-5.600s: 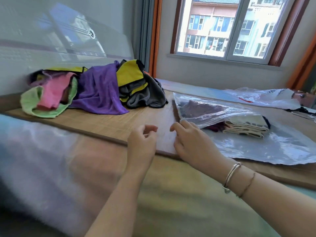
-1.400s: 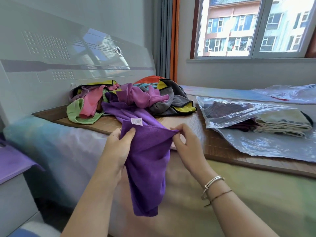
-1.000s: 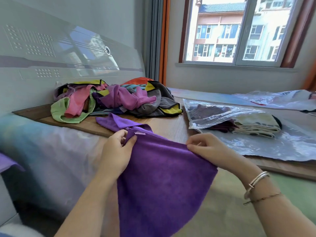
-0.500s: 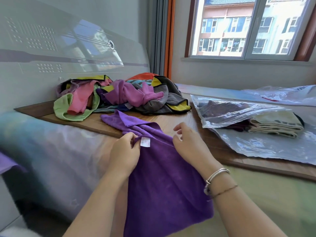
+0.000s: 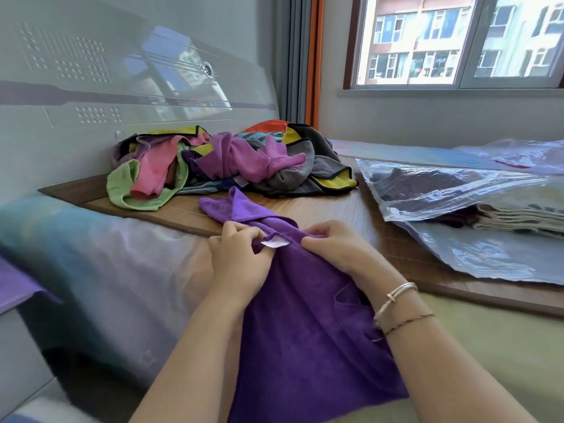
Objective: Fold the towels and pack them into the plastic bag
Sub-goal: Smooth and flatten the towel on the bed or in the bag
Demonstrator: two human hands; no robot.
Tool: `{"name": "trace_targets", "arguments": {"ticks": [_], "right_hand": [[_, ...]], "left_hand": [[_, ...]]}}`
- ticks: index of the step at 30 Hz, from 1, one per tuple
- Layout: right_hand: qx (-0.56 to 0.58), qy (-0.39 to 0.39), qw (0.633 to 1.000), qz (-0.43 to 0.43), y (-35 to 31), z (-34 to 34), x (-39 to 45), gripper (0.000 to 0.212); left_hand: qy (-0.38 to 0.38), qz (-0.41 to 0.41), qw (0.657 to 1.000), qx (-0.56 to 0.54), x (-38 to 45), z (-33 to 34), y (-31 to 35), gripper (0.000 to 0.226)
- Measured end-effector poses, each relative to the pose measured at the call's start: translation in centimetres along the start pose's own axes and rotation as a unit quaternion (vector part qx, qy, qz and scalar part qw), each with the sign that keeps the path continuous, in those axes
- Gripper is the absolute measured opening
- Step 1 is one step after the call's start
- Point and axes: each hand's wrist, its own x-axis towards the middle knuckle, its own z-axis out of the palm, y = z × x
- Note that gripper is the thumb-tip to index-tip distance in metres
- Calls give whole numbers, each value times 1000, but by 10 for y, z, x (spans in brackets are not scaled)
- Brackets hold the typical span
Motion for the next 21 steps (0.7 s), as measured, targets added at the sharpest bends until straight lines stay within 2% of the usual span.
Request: {"name": "trace_targets", "arguments": {"ticks": [3, 5, 8, 10, 13, 19, 21], "right_hand": [[102, 28, 994, 19, 0, -22, -16, 12], [139, 45, 989, 14, 2, -36, -28, 20], [217, 16, 976, -8, 3, -54, -49, 18], [249, -17, 968, -26, 5, -65, -63, 18], [235, -34, 970, -52, 8, -78, -86, 15], [129, 90, 985, -68, 25, -108, -118, 5], [136, 111, 981, -86, 22, -115, -127, 8]], "left_hand": [[-21, 20, 1000, -6, -7, -4, 12, 8], [-29, 51, 998, -2, -12, -7, 21, 7], [-55, 121, 990, -44, -19, -9, 34, 23], [-102, 133, 981, -100, -27, -9, 44, 24], [-157, 135, 969, -132, -44, -7, 56, 17], [-103, 146, 971, -161, -65, -18, 88, 9], [-103, 150, 967, -179, -71, -22, 100, 11]]}}
